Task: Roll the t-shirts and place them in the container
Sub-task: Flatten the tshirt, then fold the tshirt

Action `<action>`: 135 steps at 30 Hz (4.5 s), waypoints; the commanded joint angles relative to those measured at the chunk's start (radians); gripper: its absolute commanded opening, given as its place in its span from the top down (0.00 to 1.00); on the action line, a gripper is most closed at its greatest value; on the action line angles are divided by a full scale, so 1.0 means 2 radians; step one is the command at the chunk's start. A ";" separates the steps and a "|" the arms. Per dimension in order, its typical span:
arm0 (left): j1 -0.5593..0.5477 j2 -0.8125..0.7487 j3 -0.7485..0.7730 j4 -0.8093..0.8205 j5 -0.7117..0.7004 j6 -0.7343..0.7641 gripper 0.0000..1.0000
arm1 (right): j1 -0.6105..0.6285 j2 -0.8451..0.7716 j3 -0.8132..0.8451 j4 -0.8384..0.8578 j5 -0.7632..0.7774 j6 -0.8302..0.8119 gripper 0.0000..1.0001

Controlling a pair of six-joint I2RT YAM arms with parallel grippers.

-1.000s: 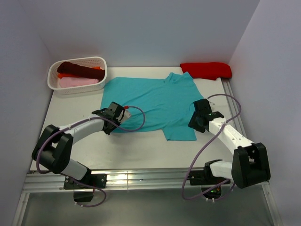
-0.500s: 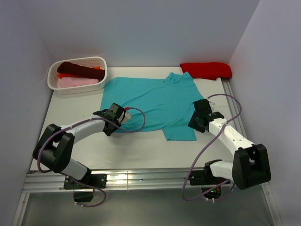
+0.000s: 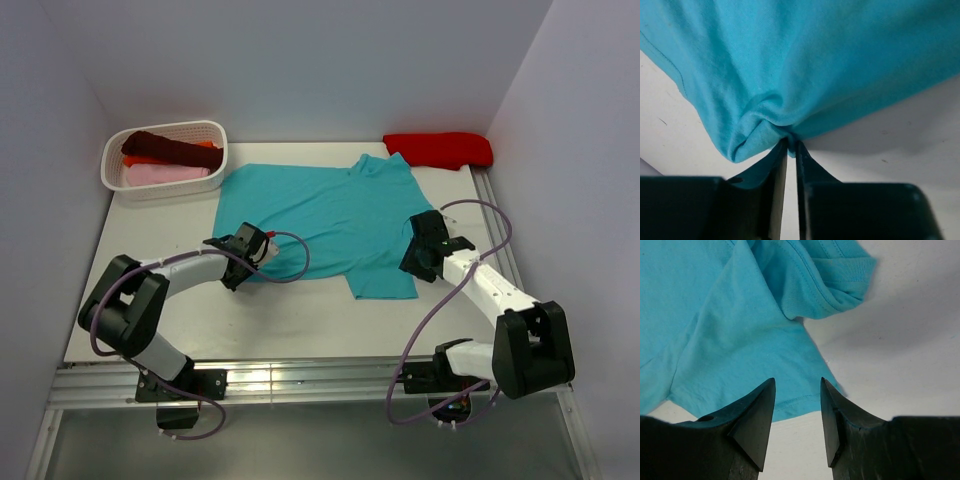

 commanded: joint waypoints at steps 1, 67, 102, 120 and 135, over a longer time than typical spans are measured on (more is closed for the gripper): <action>-0.002 0.000 -0.005 0.018 -0.012 -0.005 0.85 | 0.004 0.000 0.001 0.006 0.011 -0.002 0.51; 0.075 -0.186 -0.034 -0.047 0.060 0.060 1.00 | 0.042 -0.343 0.018 -0.194 0.013 0.130 1.00; 0.133 0.067 0.185 0.041 0.017 0.066 1.00 | -0.001 -0.017 0.195 -0.079 0.027 0.032 1.00; 0.156 0.208 0.324 0.040 0.004 0.052 1.00 | -0.056 0.170 0.281 -0.018 -0.011 0.007 1.00; 0.156 0.246 0.374 0.021 0.014 0.037 0.91 | -0.062 0.199 0.304 -0.020 -0.009 0.006 1.00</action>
